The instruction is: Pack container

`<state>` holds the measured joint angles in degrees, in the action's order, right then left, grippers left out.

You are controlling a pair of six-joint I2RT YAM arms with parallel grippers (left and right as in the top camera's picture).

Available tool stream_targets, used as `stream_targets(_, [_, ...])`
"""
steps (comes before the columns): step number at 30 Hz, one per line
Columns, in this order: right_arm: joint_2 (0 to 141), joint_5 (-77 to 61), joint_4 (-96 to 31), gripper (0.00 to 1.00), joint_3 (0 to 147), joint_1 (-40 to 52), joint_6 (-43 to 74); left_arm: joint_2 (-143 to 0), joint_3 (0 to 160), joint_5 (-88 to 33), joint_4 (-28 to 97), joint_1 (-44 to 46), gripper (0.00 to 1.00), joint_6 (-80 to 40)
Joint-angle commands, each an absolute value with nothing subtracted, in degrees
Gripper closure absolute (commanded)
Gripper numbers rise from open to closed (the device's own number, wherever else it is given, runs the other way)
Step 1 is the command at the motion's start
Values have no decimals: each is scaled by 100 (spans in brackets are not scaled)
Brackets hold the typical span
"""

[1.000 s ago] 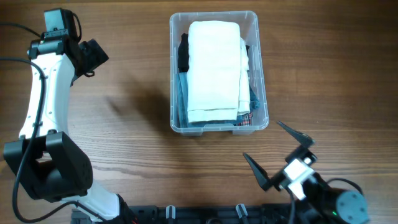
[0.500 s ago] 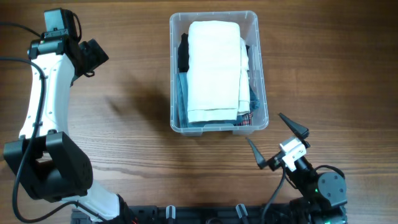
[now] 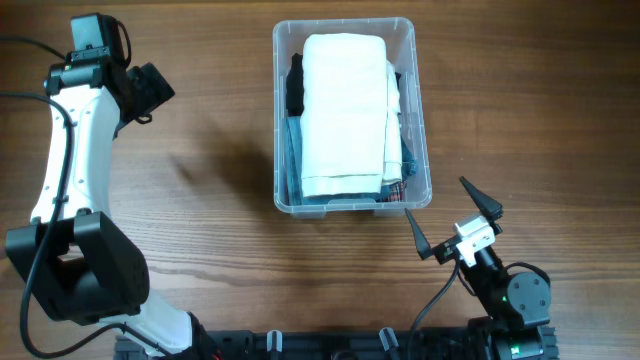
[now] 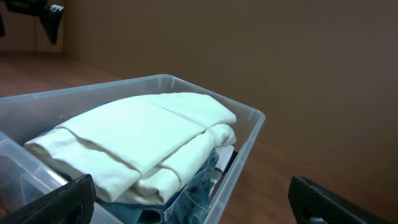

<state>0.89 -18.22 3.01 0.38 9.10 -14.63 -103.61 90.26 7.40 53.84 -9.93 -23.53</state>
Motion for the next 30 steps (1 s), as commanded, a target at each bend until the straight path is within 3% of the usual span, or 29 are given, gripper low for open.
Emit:
stream_targets(1, [21, -2318, 292, 0, 30, 659, -1485, -10385, 8991, 711, 5387, -1039, 0, -2447])
stream_targets(8, [21, -2462, 226, 0, 30, 141, -1756, -10385, 8989, 711, 5384, -1039, 0, -2447])
stream_targets(14, [21, -620, 102, 0, 30, 141, -499, -10385, 8989, 711, 5384, -1039, 0, -2447])
stream_targets(19, [21, 370, 84, 0, 30, 134, -395, -10385, 8989, 711, 5387, -1039, 0, -2447])
stream_targets(30, [21, 298, 80, 0, 30, 106, -320, -10385, 8991, 711, 5384, -1039, 0, -2447])
